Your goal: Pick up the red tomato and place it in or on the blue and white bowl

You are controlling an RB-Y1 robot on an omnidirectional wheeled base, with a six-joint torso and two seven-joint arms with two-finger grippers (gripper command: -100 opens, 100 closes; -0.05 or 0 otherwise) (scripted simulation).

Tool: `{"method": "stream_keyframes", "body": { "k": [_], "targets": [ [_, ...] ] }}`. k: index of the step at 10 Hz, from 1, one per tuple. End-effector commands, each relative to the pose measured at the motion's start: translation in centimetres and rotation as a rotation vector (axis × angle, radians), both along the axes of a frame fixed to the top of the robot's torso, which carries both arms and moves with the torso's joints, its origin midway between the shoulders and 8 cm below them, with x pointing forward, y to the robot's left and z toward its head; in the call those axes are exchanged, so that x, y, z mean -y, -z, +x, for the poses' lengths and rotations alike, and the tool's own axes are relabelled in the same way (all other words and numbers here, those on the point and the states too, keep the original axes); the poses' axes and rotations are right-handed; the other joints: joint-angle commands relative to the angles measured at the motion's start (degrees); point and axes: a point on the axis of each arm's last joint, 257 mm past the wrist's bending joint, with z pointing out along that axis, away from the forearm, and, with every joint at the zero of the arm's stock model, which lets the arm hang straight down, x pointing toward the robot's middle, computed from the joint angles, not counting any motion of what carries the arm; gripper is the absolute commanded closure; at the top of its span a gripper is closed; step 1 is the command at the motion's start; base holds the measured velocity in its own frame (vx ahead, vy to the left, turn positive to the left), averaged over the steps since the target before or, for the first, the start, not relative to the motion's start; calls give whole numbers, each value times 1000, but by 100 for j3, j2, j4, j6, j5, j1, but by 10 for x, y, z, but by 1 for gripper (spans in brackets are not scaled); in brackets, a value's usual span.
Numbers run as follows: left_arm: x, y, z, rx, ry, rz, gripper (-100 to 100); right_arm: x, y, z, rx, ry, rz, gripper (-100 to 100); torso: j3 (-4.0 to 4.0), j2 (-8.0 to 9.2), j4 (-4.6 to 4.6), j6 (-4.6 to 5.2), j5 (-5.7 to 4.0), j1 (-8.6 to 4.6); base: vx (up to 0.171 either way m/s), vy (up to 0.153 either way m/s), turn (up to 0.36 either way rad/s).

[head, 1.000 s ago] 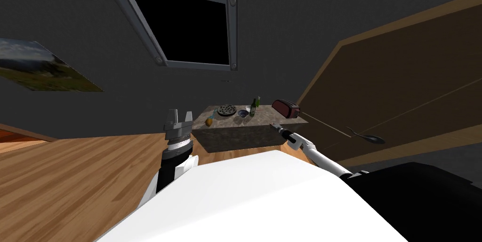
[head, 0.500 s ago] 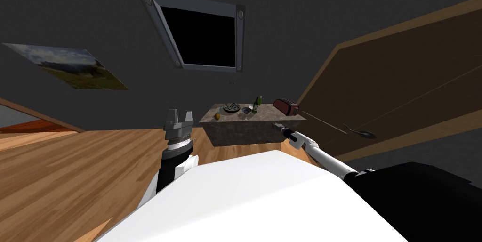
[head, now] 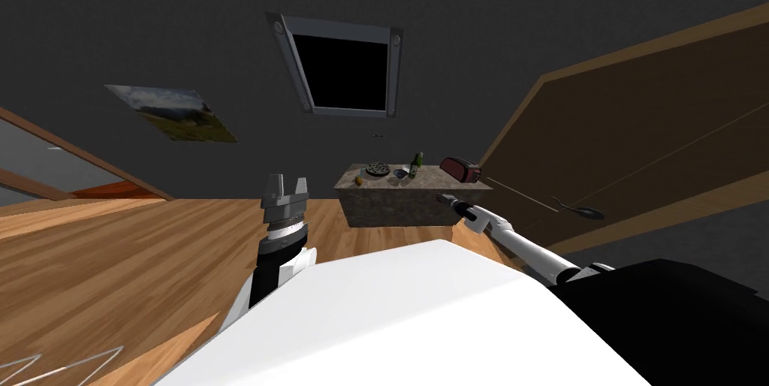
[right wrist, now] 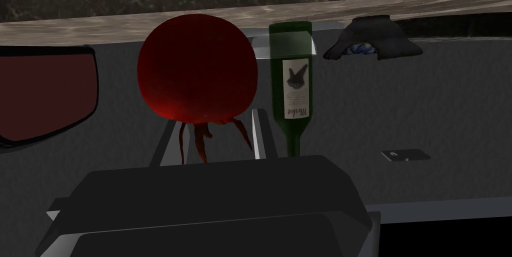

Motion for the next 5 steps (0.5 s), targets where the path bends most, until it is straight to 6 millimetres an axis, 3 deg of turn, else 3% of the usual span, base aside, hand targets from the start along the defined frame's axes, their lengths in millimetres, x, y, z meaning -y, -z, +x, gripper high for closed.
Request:
{"method": "stream_keyframes", "body": {
  "k": [1,2,5],
  "targets": [
    [0,0,0,0,0,0,0,12,-7,1,-1,37,13,100,0,0,0,0,0,0,-85,161,100],
    [0,0,0,0,0,0,0,20,-11,1,-3,58,17,100,-6,-9,-3,-2,0,3,-56,155,87],
    [0,0,0,0,0,0,0,53,-27,-1,-16,137,9,100,-41,-71,-15,-8,9,37,54,232,112]
  ]
}}
